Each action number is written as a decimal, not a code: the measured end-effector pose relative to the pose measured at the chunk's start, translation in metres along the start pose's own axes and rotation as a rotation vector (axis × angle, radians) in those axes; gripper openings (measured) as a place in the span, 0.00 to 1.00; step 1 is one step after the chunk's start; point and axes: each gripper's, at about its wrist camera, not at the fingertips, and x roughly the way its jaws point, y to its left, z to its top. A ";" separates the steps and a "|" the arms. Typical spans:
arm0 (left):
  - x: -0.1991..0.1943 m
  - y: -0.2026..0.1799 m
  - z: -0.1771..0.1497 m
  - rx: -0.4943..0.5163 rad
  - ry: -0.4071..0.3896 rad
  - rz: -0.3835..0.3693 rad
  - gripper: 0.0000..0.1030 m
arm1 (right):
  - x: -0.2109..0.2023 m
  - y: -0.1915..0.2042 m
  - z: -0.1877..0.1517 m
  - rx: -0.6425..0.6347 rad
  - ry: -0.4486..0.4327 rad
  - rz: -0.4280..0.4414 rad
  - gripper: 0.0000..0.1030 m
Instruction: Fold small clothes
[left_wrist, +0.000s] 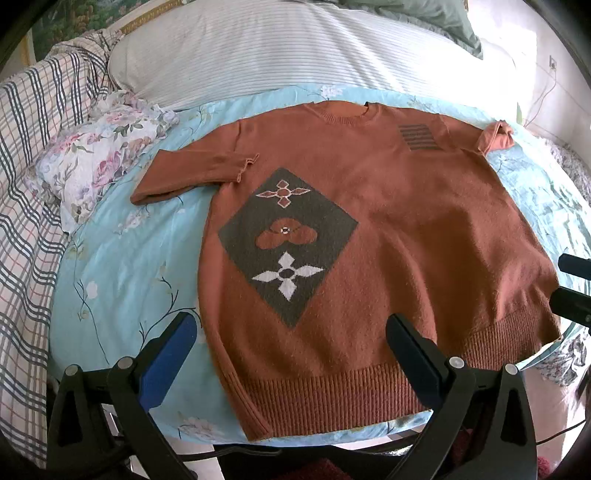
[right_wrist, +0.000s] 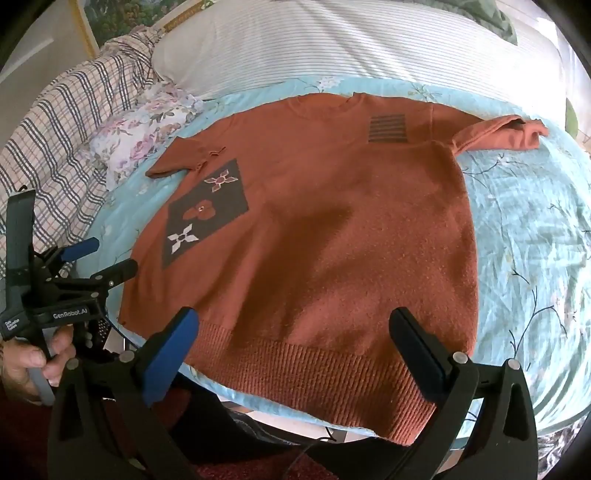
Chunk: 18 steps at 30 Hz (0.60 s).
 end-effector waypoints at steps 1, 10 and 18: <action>0.000 0.000 0.000 0.000 0.001 0.001 1.00 | 0.001 0.000 0.001 0.000 0.001 0.002 1.00; 0.002 -0.001 0.003 0.003 0.035 -0.007 1.00 | -0.002 0.003 -0.005 0.022 0.007 0.015 1.00; 0.001 0.001 0.003 0.006 0.020 -0.006 1.00 | -0.001 0.007 -0.006 0.008 -0.002 0.016 1.00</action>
